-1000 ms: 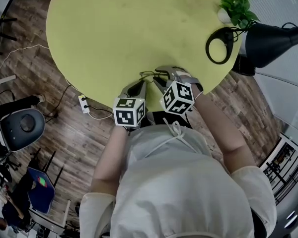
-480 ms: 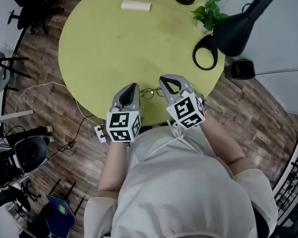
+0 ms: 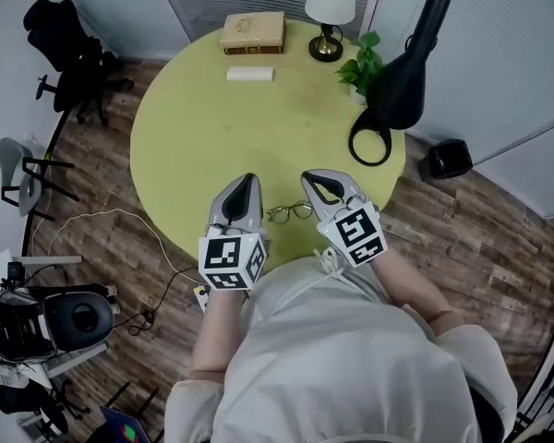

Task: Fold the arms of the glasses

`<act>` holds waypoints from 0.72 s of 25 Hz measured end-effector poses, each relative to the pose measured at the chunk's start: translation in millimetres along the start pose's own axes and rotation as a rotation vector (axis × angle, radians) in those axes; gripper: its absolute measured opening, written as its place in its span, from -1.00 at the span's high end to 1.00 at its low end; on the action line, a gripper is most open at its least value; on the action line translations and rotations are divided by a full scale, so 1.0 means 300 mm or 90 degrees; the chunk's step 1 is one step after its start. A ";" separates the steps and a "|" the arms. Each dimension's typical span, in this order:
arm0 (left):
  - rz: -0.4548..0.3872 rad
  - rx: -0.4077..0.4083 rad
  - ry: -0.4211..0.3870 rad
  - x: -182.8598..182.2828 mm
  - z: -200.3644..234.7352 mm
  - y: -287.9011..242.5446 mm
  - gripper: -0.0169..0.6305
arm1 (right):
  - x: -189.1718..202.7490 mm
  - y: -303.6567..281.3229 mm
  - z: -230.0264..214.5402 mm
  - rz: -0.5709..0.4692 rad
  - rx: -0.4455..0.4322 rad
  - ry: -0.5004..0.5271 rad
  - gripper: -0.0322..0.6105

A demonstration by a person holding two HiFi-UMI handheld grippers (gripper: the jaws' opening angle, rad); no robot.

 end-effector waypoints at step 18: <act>0.011 -0.014 -0.010 0.036 -0.053 0.033 0.93 | 0.011 0.035 0.016 0.015 0.023 -0.008 0.90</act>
Point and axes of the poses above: the fingertips, and each gripper's own axes: y backward along the fingers, z to its left, x out of its underside, the point moved 10 cm from there along y, backward along the fingers, and after that the axes turned 10 degrees about -x, right-handed, at the moved point
